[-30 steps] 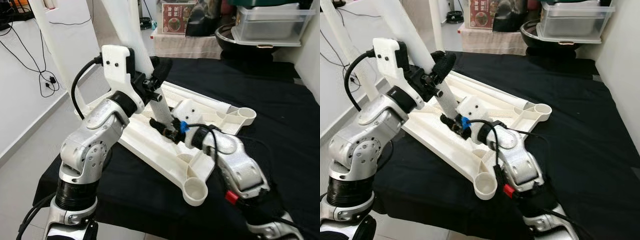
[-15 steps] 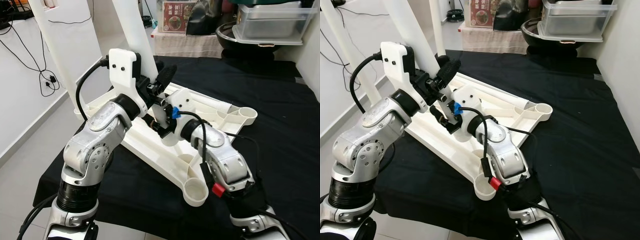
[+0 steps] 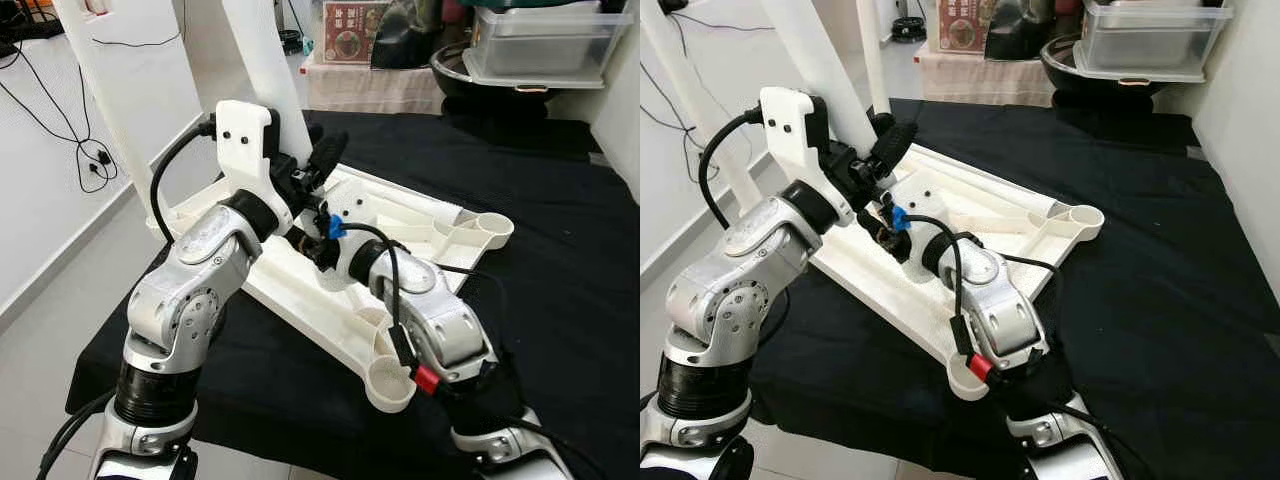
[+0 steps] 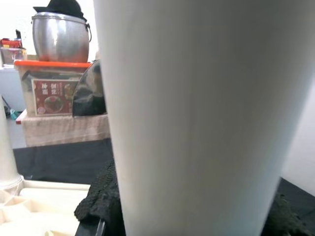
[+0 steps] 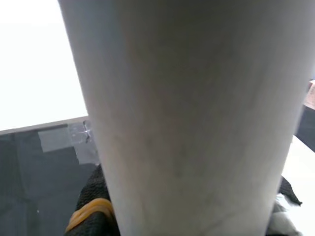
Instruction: Building children table
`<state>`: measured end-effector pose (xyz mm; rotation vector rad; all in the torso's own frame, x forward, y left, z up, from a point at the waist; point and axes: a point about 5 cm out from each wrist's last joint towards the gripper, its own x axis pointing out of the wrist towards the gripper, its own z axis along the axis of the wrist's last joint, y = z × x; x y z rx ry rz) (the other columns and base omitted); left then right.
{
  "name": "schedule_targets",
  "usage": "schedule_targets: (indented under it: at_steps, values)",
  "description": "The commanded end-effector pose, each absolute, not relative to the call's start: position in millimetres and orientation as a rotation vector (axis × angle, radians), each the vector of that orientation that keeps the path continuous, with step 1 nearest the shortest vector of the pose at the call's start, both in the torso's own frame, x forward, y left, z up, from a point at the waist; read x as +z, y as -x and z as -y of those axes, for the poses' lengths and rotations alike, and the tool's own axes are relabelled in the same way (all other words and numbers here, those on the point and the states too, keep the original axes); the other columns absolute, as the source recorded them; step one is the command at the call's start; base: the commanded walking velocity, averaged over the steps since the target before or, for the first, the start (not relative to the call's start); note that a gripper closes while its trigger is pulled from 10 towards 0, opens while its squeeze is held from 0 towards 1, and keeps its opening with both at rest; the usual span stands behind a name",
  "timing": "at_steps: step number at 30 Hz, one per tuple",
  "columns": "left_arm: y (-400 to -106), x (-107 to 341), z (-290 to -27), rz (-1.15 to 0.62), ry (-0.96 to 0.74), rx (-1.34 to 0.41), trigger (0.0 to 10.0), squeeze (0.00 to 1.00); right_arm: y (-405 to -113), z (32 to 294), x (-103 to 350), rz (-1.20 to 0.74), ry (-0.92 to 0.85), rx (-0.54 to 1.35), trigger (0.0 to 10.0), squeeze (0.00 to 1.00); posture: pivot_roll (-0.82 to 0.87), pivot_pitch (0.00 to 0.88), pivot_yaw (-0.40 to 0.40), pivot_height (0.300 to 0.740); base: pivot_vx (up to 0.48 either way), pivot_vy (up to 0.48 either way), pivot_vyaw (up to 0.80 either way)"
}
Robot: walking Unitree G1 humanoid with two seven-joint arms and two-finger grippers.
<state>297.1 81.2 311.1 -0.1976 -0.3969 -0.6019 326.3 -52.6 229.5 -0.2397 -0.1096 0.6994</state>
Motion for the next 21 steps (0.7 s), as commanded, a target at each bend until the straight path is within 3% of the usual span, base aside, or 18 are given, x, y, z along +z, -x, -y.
schedule_targets:
  at_steps: [1, 6, 7, 8, 14, 21]
  values:
    - [-293, 311, -75, 0.410, 0.199, -0.636, 0.0, 0.00, -331, 57, 227, 0.075, 0.220, 0.663, 0.0, 0.00, -0.05, 0.104, 0.027, 0.740, 0.000, 0.000, 0.00]
    - [-294, 310, -75, 0.409, 0.200, -0.630, 0.0, 0.02, -331, 58, 227, 0.067, 0.215, 0.658, 0.0, 0.00, -0.06, 0.101, 0.026, 0.740, 0.000, 0.000, 0.00]
    - [-294, 309, -76, 0.406, 0.209, -0.625, 5.0, 1.00, -332, 58, 227, 0.066, 0.214, 0.657, 0.0, 0.00, -0.05, 0.100, 0.024, 0.740, 0.000, 0.000, 0.00]
    - [-294, 309, -76, 0.407, 0.216, -0.624, 9.8, 1.00, -332, 59, 227, 0.066, 0.212, 0.655, 0.0, 0.00, -0.05, 0.102, 0.024, 0.740, 0.000, 0.000, 0.00]
    - [-291, 315, -82, 0.443, 0.269, -0.633, 10.0, 1.00, -334, 61, 229, 0.071, 0.201, 0.638, 0.0, 0.00, -0.05, 0.106, 0.022, 0.740, 0.000, 0.000, 0.00]
    - [-270, 322, -80, 0.480, 0.296, -0.816, 10.0, 1.00, -345, 78, 239, 0.095, 0.153, 0.531, 0.0, 0.00, -0.05, 0.112, 0.020, 0.740, 0.000, 0.000, 0.00]
